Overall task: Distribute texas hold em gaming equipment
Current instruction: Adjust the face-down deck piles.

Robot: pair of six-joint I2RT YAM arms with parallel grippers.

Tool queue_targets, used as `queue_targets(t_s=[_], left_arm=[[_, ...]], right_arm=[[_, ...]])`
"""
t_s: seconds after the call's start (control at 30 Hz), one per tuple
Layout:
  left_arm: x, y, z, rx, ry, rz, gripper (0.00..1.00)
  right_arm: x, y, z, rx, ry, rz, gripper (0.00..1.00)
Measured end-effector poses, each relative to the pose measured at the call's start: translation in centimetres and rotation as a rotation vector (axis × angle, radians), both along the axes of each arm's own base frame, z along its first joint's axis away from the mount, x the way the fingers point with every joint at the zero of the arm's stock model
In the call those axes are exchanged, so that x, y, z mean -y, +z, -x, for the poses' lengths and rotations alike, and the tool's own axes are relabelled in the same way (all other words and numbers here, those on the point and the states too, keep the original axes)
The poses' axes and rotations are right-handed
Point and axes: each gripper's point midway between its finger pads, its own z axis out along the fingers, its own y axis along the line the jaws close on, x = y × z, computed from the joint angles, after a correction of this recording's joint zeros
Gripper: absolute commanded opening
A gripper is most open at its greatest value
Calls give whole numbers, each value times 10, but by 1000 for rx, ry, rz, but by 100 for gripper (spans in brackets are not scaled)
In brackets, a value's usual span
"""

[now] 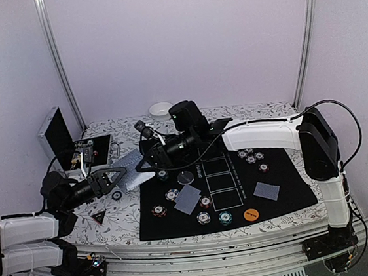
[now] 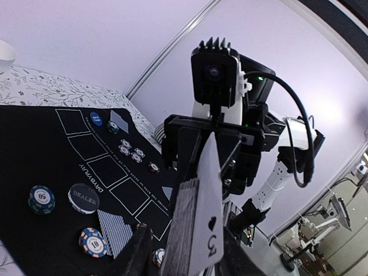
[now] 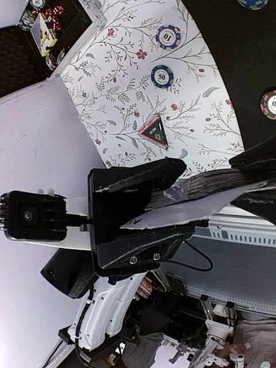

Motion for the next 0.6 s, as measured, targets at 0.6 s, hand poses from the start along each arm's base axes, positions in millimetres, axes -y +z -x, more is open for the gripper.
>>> queue_targets(t_s=[0.6], left_arm=[[9,4,19,100,-80,-42,32]], right_arm=[[15,30,7,-97,98,-92,2]])
